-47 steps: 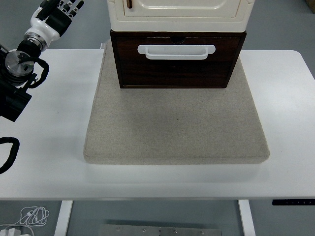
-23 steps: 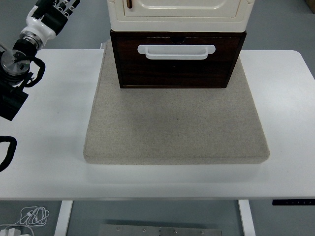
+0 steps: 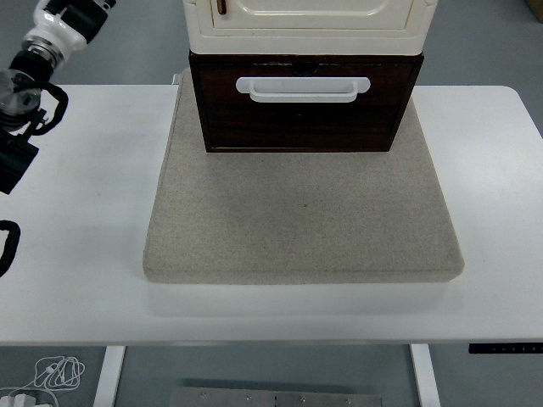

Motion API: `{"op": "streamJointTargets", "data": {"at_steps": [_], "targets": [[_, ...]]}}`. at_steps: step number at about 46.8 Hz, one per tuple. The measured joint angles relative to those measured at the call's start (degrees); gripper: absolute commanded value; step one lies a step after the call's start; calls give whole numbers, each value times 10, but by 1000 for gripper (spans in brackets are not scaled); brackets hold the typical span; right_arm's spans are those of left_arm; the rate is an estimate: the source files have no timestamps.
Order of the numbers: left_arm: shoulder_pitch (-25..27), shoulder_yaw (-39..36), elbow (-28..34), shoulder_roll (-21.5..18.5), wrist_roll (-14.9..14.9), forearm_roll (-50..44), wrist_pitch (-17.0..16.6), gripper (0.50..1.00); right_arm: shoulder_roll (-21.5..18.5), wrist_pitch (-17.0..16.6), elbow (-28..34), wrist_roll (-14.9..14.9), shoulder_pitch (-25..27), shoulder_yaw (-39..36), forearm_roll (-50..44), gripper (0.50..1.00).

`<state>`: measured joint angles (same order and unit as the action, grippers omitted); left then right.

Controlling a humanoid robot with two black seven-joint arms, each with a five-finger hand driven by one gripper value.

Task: Open the drawer under the combination cabinet

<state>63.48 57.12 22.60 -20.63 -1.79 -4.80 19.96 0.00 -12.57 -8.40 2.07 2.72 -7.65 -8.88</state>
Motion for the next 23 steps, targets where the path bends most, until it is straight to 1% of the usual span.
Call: {"op": "streamJointTargets", "data": {"at_steps": [3, 8, 13, 17, 23], "targets": [[18, 0, 0, -16, 0, 21, -1, 1000, 0, 0, 0, 0, 0, 0, 0, 926], [50, 0, 0, -43, -2, 82, -2, 1000, 0, 0, 0, 0, 0, 0, 0, 926], [73, 0, 7, -61, -13, 131, -4, 1000, 0, 0, 1, 0, 0, 0, 0, 926], [83, 0, 40, -91, -15, 154, -6, 1000, 0, 0, 0, 0, 0, 0, 0, 926], [94, 0, 118, -133, -15, 201, -6, 1000, 0, 0, 0, 0, 0, 0, 0, 926]]}}
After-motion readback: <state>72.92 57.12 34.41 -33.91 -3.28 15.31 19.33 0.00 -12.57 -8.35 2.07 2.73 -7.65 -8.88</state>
